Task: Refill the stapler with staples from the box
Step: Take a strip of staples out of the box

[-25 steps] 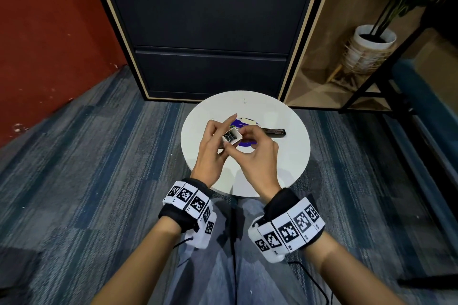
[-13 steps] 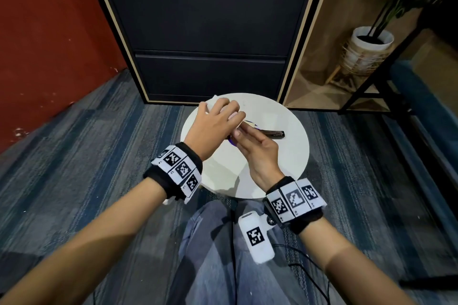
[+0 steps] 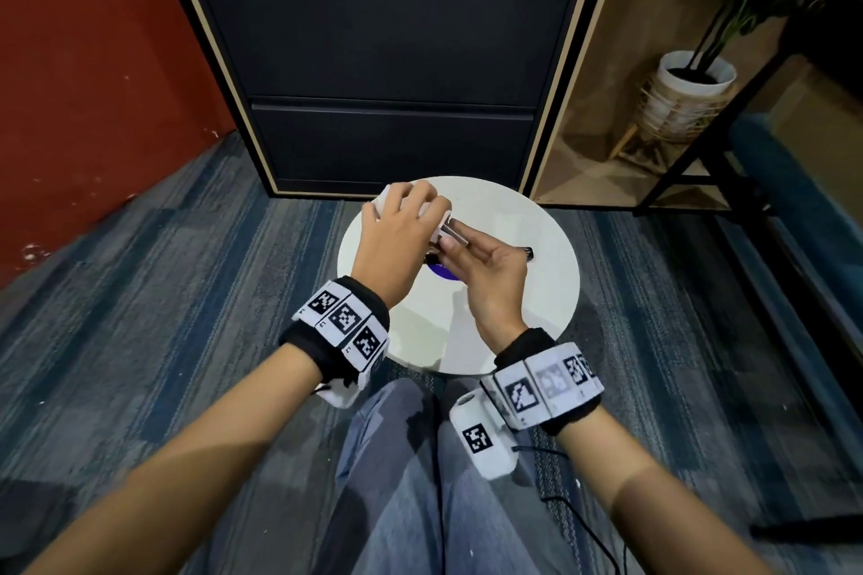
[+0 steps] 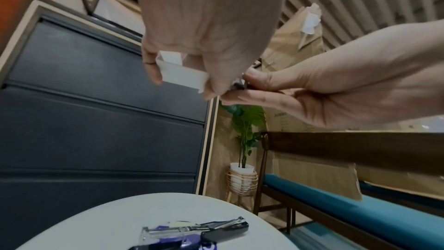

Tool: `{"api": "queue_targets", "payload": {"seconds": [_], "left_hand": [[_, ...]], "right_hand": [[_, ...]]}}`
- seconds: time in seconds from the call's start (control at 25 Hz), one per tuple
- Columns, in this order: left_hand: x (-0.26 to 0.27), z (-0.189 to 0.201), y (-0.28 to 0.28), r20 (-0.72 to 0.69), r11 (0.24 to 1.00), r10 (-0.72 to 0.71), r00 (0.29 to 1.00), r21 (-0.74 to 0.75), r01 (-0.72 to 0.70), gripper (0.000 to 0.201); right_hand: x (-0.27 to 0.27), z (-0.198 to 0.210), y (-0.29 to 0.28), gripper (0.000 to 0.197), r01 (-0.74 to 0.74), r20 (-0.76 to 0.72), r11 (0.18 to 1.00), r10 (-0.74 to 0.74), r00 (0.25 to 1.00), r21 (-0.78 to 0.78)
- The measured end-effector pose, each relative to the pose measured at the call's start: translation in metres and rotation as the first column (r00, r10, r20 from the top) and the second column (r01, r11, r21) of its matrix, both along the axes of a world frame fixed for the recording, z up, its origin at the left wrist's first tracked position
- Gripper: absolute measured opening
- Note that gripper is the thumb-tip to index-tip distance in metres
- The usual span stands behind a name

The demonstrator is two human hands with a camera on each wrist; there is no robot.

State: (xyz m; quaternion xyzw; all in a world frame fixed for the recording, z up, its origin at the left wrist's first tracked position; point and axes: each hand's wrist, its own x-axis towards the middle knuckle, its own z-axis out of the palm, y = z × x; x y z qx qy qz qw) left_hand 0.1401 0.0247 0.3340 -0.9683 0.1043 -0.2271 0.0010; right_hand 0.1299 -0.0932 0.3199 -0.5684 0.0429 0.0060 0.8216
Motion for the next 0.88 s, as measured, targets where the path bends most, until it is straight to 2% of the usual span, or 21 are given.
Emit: {"api": "queue_targets", "payload": {"seconds": [0.12, 0.2, 0.28, 0.36, 0.4, 0.48, 0.52, 0.56, 0.68, 0.8, 0.84, 0.88], "left_hand": [[-0.008, -0.005, -0.005, -0.087, 0.983, 0.07, 0.994, -0.161, -0.083, 0.039], [-0.011, -0.007, -0.007, -0.138, 0.961, 0.07, 0.988, -0.256, -0.104, 0.038], [-0.014, -0.011, -0.008, -0.184, 0.924, 0.039, 0.982, -0.367, -0.105, 0.035], [-0.016, -0.018, -0.011, -0.223, 0.847, -0.053, 0.973, -0.526, -0.074, 0.032], [-0.017, -0.024, -0.013, -0.242, 0.775, -0.122, 0.963, -0.629, -0.06, 0.03], [-0.022, -0.033, -0.016, -0.265, 0.527, -0.248, 0.932, -0.844, -0.1, 0.02], [-0.025, -0.035, -0.016, -0.275, 0.397, -0.29, 0.917, -0.906, -0.147, 0.016], [-0.028, -0.034, -0.017, -0.282, 0.31, -0.311, 0.908, -0.933, -0.183, 0.016], [-0.031, -0.031, -0.018, -0.27, 0.146, -0.311, 0.911, -0.961, -0.235, 0.011], [-0.032, -0.023, -0.01, -0.27, -0.149, -0.249, 0.93, -0.938, -0.312, 0.024], [-0.032, -0.021, -0.005, -0.253, -0.183, -0.246, 0.936, -0.936, -0.301, 0.023], [-0.031, -0.019, 0.0, -0.241, -0.15, -0.256, 0.936, -0.947, -0.285, 0.021]], "right_hand": [[-0.002, 0.0, -0.009, 0.029, -0.064, 0.134, 0.985, 0.086, 0.987, -0.161], [-0.003, 0.0, -0.014, 0.024, -0.048, 0.186, 0.971, 0.093, 0.978, -0.236], [-0.001, 0.001, -0.019, 0.019, 0.022, 0.256, 0.947, 0.064, 0.965, -0.321], [0.001, 0.005, -0.023, 0.014, 0.063, 0.324, 0.919, 0.072, 0.943, -0.388], [0.003, 0.007, -0.026, 0.014, 0.06, 0.332, 0.918, 0.08, 0.94, -0.391], [0.006, 0.009, -0.03, 0.019, 0.035, 0.303, 0.935, 0.079, 0.95, -0.353], [0.007, 0.009, -0.032, 0.022, 0.025, 0.288, 0.942, 0.078, 0.954, -0.335], [0.009, 0.009, -0.034, 0.022, 0.024, 0.279, 0.945, 0.071, 0.958, -0.325], [0.009, 0.008, -0.038, 0.017, 0.014, 0.248, 0.976, 0.041, 0.968, -0.217], [0.011, 0.009, -0.046, 0.017, -0.02, 0.231, 0.992, 0.048, 0.972, -0.121], [0.013, 0.009, -0.05, 0.018, -0.052, 0.236, 0.989, 0.084, 0.968, -0.139], [0.015, 0.009, -0.054, 0.019, -0.093, 0.245, 0.978, 0.137, 0.96, -0.186]]}}
